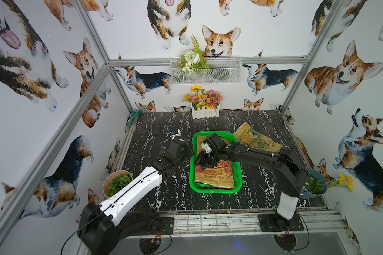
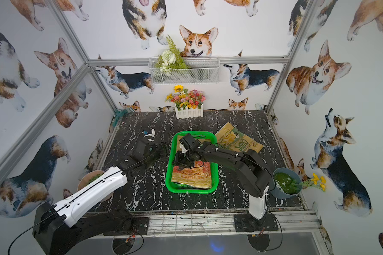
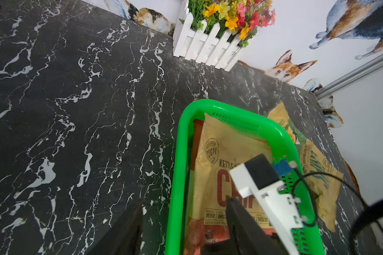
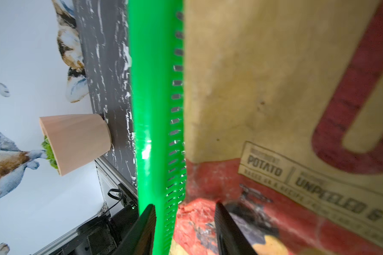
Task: Put the potato chips into the basket
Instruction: Place the potato chip in the basket.
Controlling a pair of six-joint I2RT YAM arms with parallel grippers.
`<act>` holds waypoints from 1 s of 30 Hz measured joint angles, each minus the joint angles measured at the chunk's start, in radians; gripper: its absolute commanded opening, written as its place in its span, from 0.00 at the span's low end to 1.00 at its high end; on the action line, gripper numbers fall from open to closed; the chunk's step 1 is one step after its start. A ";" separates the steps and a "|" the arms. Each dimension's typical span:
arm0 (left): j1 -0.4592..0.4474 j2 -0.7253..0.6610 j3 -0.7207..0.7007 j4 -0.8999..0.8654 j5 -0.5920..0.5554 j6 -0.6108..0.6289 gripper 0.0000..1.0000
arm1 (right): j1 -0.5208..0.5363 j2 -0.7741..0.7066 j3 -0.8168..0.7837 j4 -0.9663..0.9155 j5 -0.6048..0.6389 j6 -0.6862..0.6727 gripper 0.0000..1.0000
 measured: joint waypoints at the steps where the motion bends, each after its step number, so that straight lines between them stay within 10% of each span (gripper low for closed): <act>1: 0.000 0.000 -0.003 0.000 0.002 -0.003 0.63 | 0.000 -0.014 0.006 -0.001 0.021 -0.006 0.47; 19: -0.007 0.158 0.044 0.000 0.149 -0.017 0.63 | -0.048 -0.149 -0.005 -0.053 0.279 -0.130 0.47; 30: -0.053 0.283 0.153 -0.034 0.244 0.024 0.63 | -0.398 -0.462 -0.279 -0.019 0.432 -0.104 0.47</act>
